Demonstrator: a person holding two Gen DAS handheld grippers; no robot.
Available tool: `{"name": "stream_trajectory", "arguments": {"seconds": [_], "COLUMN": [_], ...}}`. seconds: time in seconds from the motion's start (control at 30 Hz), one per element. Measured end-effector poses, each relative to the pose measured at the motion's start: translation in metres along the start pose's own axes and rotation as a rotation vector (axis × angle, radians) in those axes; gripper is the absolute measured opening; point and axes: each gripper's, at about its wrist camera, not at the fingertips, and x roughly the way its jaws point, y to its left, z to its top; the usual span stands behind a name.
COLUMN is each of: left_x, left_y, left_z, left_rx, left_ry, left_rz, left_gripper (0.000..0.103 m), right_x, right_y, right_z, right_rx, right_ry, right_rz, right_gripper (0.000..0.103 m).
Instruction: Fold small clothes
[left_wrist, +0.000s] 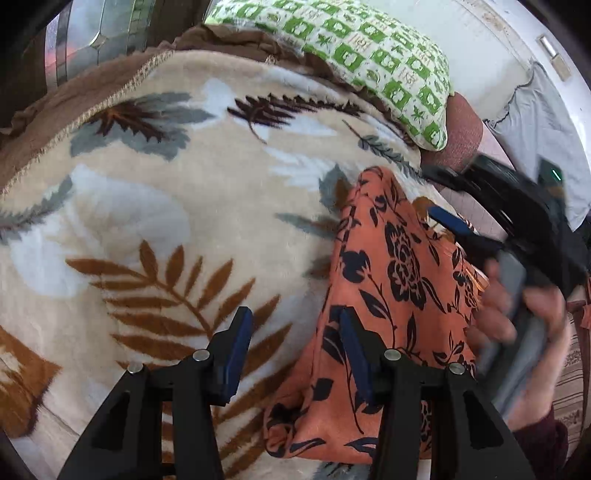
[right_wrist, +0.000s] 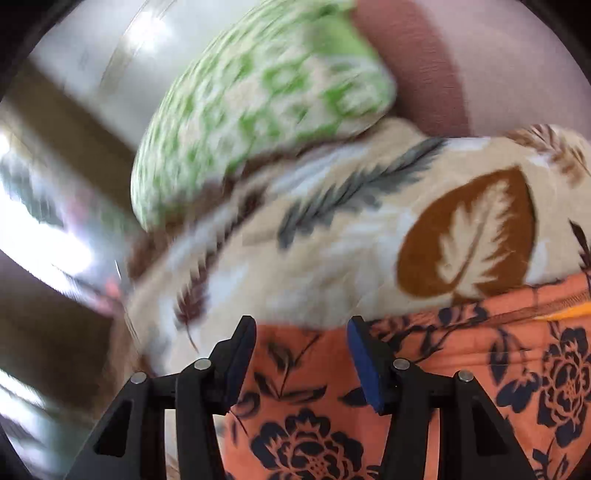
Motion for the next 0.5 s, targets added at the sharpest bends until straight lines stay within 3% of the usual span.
{"name": "stream_trajectory", "arguments": {"seconds": [0.07, 0.2, 0.23, 0.27, 0.3, 0.43, 0.47, 0.5], "left_x": [-0.003, -0.011, -0.013, -0.014, -0.013, 0.014, 0.018, 0.017], "left_y": [-0.007, -0.029, -0.037, -0.046, -0.053, -0.062, -0.063, -0.065], "left_z": [0.001, -0.003, -0.005, -0.008, -0.011, -0.022, -0.024, -0.025], "left_rx": [0.033, 0.086, 0.110, 0.144, 0.169, 0.186, 0.195, 0.209], "left_ry": [-0.010, -0.039, -0.048, -0.054, -0.052, 0.026, 0.023, 0.016], "left_rz": [-0.001, -0.050, -0.066, -0.077, -0.077, -0.003, 0.020, 0.034], "left_gripper": [0.050, 0.050, 0.050, 0.050, 0.050, 0.050, 0.050, 0.050], "right_x": [-0.026, -0.096, -0.114, -0.135, -0.158, -0.215, -0.216, -0.212], "right_y": [-0.009, -0.050, -0.060, -0.075, -0.091, -0.149, -0.167, -0.186], "right_z": [-0.004, -0.031, -0.042, -0.055, -0.070, -0.112, -0.121, -0.129], "right_rx": [-0.009, -0.039, -0.031, -0.030, -0.030, 0.032, 0.081, 0.132], "right_ry": [-0.010, -0.034, -0.038, -0.047, -0.061, -0.112, -0.079, -0.023], "right_rz": [0.018, -0.060, -0.090, -0.118, -0.153, -0.278, -0.295, -0.325], "right_gripper": [0.055, 0.053, 0.048, 0.036, 0.035, 0.033, 0.034, 0.025]}}
